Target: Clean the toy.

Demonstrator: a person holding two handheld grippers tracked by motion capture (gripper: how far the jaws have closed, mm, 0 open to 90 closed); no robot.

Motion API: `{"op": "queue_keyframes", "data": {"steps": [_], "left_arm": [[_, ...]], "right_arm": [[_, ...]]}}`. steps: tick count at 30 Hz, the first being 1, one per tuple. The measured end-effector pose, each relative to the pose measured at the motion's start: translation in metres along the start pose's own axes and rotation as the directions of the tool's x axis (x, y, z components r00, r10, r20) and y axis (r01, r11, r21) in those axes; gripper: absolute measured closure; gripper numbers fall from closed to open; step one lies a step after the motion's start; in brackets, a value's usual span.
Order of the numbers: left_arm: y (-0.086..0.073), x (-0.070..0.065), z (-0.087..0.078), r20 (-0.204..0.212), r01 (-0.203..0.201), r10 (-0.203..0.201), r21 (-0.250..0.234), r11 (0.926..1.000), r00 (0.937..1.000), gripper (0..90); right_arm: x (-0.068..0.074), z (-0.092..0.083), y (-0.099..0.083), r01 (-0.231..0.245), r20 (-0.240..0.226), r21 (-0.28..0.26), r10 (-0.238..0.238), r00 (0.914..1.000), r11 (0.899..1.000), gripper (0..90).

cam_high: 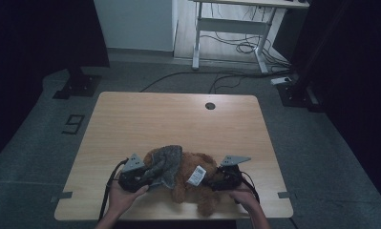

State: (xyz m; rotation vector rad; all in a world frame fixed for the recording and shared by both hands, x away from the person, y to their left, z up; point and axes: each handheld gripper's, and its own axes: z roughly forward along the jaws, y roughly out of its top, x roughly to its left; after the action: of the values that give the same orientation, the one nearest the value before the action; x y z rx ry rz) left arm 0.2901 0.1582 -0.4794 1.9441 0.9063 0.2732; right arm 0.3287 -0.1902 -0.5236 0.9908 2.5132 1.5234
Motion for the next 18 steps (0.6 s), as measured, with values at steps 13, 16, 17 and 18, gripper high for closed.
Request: {"op": "queue_keyframes", "data": {"steps": [13, 16, 17, 18], "left_arm": [[0.023, 0.012, 0.029, -0.049, 0.004, -0.004, -0.003, 1.0, 0.9988, 73.8], [0.029, 0.016, 0.037, -0.054, 0.007, -0.008, -0.005, 1.0, 0.9985, 73.8], [0.032, 0.018, 0.041, -0.057, 0.008, -0.008, -0.007, 0.9999, 0.9983, 73.8], [0.035, 0.021, 0.046, -0.062, 0.005, -0.006, -0.005, 1.0, 0.9981, 73.8]], "right_arm": [[-0.024, 0.011, 0.014, 0.014, 0.078, -0.072, -0.008, 0.9969, 0.997, 57.8], [-0.033, 0.012, 0.022, 0.037, 0.117, -0.077, -0.028, 0.9927, 0.996, 58.6], [-0.037, 0.012, 0.026, 0.043, 0.136, -0.08, -0.032, 0.9902, 0.996, 59.0], [-0.042, 0.012, 0.029, 0.041, 0.152, -0.083, -0.028, 0.988, 0.996, 59.3]]}}
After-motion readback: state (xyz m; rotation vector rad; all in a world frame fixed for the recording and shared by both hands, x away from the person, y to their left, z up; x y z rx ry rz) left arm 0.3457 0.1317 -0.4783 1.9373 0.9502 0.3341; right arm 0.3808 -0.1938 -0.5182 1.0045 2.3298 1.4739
